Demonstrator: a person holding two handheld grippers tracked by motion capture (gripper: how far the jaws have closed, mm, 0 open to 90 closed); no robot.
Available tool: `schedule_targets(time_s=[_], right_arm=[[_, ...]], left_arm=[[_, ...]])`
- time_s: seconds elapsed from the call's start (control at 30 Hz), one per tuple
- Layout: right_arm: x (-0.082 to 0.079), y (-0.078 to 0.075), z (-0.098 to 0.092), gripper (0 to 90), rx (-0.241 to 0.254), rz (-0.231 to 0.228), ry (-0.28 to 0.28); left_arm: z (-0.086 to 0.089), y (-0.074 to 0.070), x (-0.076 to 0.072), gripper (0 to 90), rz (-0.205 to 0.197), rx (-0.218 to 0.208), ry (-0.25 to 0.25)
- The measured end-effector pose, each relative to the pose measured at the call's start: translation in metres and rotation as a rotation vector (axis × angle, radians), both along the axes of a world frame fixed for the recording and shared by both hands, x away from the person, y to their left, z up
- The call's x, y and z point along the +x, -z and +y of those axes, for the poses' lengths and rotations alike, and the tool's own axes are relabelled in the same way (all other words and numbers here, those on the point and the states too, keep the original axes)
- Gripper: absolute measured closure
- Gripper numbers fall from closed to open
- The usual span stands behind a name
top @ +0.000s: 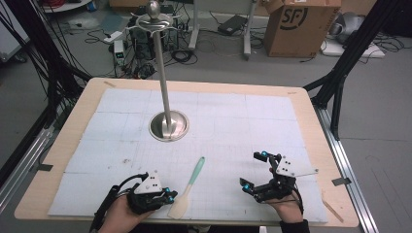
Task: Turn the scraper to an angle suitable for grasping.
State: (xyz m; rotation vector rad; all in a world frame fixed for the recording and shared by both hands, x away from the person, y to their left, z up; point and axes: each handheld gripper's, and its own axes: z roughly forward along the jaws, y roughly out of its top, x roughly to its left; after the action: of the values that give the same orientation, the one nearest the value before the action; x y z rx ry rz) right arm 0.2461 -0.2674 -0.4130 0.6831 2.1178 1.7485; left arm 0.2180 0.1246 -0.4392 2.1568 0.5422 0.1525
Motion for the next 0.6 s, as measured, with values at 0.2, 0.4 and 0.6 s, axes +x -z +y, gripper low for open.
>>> schedule_targets(time_s=[0.2, 0.4, 0.6], right_arm=[[-0.003, 0.0, -0.002, 0.3, 0.0, -0.001, 0.006], [-0.004, 0.0, -0.005, 0.3, 0.004, 0.0, 0.013], [-0.005, 0.0, -0.005, 0.3, 0.0, 0.002, 0.013]], left_arm=[[-0.023, 0.0, -0.013, 89.7, 0.005, 0.003, 0.082], [-0.037, 0.003, -0.017, 89.7, 0.024, 0.02, 0.11], [-0.044, 0.006, -0.02, 89.7, 0.029, 0.044, 0.129]])
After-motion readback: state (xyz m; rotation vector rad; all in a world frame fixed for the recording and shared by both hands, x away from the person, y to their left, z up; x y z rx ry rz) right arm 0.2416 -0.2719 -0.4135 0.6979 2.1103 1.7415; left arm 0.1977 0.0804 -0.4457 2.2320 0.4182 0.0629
